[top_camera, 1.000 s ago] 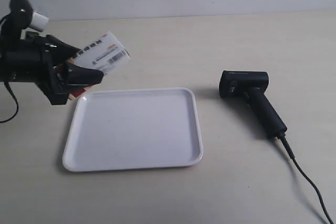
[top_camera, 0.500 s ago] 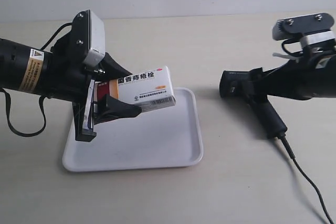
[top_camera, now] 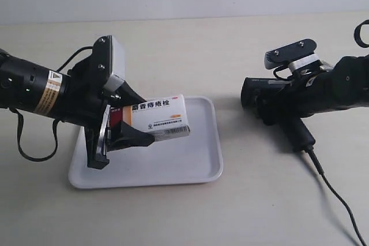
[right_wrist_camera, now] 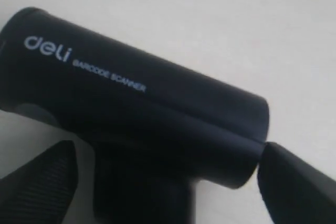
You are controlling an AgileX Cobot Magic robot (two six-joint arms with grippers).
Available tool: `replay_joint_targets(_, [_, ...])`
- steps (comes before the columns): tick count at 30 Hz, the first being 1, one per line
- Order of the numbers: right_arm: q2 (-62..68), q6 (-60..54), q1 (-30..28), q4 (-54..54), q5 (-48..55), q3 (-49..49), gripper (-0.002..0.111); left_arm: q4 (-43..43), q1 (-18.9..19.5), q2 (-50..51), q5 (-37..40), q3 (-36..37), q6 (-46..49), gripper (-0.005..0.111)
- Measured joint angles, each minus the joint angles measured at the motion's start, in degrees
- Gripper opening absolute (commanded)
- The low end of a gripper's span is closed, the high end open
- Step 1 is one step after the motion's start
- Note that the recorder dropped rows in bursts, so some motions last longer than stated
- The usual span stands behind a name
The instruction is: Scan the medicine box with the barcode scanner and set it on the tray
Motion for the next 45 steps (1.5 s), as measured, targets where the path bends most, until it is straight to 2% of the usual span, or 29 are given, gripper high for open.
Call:
replay_joint_targets(6, [0.15,-1.71,0.0,0.0,-0.82,-0.1,0.01,0.04,0.0,4.62,2.13,-0.25,0.71,0.0])
replay_joint_targets(8, [0.15,-2.24,0.0,0.0,-0.82,-0.1,0.0,0.14,0.0,5.28,2.37,-0.34,0.87,0.0])
replay_joint_targets(11, [-7.13,-6.29,0.0,0.0,5.88,-0.1,0.0,-0.05,0.22,5.28,2.37,-0.34,1.67,0.0])
replay_joint_targets(15, [-16.0,-10.14,0.0,-1.57,14.81,-0.1,0.0,-0.05,3.46,5.28,1.34,-0.53,3.1,0.0])
replay_joint_targets(16, [-18.08,-10.52,0.0,-3.64,17.25,-0.1,0.0,-0.05,5.56,5.28,-1.57,-0.53,4.6,0.0])
replay_joint_targets(23, [-16.75,-10.75,0.0,-7.19,17.35,-0.1,0.0,0.02,8.36,5.66,-6.04,-0.53,6.56,0.0])
replay_joint_targets(34, [-16.86,-10.75,0.22,-9.25,16.16,-0.1,0.0,-1.39,8.38,8.22,-7.39,-0.67,8.86,0.0])
replay_joint_targets(45, [-13.0,-9.95,4.85,-9.07,12.98,-0.1,0.0,-2.93,8.38,8.22,-8.48,-0.94,9.07,0.0])
